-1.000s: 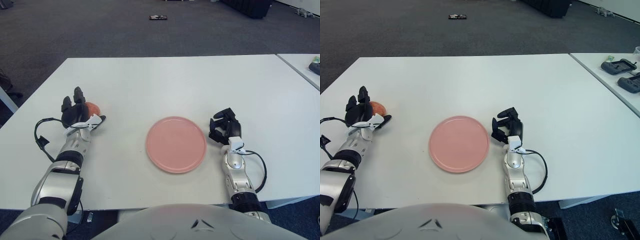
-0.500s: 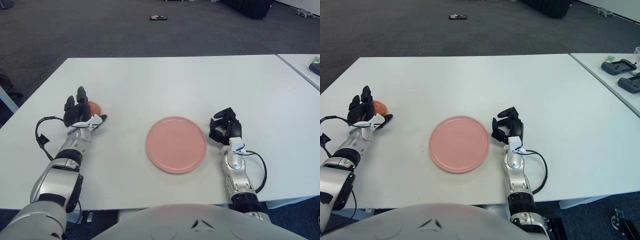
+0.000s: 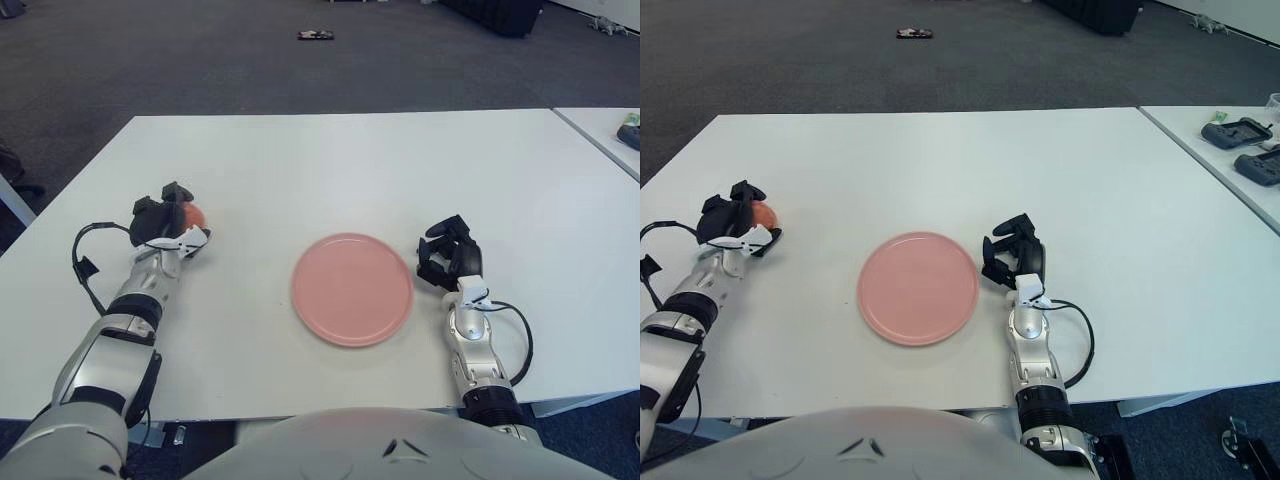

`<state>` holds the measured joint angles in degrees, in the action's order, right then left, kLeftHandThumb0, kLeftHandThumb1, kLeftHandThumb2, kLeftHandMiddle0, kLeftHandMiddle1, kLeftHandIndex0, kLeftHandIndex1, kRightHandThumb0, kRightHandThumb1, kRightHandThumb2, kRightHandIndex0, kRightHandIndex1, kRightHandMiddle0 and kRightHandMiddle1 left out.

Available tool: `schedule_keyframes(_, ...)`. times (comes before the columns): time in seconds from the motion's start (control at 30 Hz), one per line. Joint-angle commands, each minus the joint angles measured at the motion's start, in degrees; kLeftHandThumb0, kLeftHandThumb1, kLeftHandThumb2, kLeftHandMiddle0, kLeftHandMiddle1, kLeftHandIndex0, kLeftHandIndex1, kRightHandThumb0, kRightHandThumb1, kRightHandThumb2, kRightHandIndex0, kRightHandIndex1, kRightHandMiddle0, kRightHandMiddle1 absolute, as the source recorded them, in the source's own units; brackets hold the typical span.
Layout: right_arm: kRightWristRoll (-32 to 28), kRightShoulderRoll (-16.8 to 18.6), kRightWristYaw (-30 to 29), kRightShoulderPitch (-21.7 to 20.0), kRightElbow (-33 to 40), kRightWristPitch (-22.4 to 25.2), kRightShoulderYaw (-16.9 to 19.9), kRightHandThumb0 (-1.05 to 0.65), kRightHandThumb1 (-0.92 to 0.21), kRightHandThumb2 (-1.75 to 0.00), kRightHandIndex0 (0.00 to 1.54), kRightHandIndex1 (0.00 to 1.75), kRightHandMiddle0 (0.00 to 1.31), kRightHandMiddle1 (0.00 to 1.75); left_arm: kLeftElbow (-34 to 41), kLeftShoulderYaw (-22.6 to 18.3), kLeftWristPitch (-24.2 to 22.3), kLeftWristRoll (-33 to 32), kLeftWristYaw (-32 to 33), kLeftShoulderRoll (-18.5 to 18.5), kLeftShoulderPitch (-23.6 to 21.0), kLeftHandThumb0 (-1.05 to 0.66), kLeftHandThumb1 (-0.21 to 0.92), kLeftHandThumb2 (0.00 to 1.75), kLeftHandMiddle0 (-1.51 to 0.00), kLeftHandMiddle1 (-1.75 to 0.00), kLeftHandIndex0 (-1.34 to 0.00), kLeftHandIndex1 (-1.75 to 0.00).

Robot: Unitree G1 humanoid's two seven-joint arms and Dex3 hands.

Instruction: Put the apple into the plate.

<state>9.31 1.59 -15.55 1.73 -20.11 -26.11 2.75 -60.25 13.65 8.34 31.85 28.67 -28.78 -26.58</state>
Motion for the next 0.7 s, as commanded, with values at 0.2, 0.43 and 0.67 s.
schedule_keyframes(0.2,-0.28,-0.01,-0.41,0.22,0.85,0.24,0.42,-0.4,-0.59,-0.98,0.62,1.35,0.4,1.75,0.29,1.79,-1.44,0.7,-1.11,0.74,2.73,-0.46,0.1,1.31,-1.08,-1.75,-0.84,-1.75)
schedule_keyframes(0.43,0.03,-0.06,-0.45,0.35,1.29,0.87,0.33,-0.4,-0.61,-0.96,0.61,1.34,0.38,1.75,1.89,2.25,-2.69,0.88,-1.08,0.56,3.2,-0.31,0.12,1.41,-1.23,-1.75,-0.98,-1.75)
schedule_keyframes(0.67,0.1,0.04,-0.84,0.45,1.53,1.12,0.48,-0.4,-0.61,-0.96,0.62,1.35,0.39,1.75,4.59,1.07,-5.08,-0.76,-2.65,1.13,3.9,-0.23,0.16,1.49,-1.3,-1.75,-1.07,-1.75)
